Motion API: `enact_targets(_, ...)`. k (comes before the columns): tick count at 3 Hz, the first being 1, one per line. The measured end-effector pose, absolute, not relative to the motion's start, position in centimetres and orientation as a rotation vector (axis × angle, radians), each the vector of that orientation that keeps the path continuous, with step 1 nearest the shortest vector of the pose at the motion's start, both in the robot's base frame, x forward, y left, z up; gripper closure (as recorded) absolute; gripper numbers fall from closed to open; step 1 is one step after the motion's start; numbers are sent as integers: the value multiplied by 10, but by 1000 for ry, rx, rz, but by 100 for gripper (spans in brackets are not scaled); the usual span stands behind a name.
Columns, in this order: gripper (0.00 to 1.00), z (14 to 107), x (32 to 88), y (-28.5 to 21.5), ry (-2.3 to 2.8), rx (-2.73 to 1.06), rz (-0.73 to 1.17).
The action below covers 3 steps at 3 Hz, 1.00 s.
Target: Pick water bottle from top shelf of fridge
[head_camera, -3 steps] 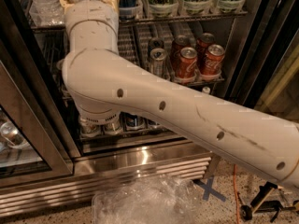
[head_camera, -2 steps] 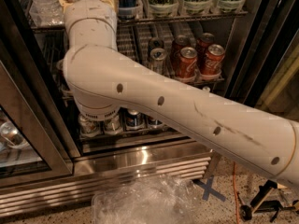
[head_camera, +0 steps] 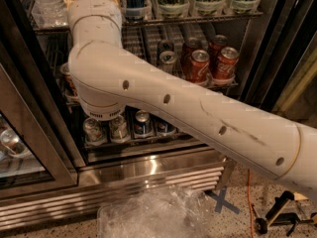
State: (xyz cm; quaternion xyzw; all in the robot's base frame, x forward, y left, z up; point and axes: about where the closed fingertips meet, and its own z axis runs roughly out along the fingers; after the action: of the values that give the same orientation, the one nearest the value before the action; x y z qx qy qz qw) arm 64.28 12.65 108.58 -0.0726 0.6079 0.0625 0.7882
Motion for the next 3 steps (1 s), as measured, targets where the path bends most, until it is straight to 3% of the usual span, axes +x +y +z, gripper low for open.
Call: enact_targets(3,36,1087,666,138,1292,-129,157)
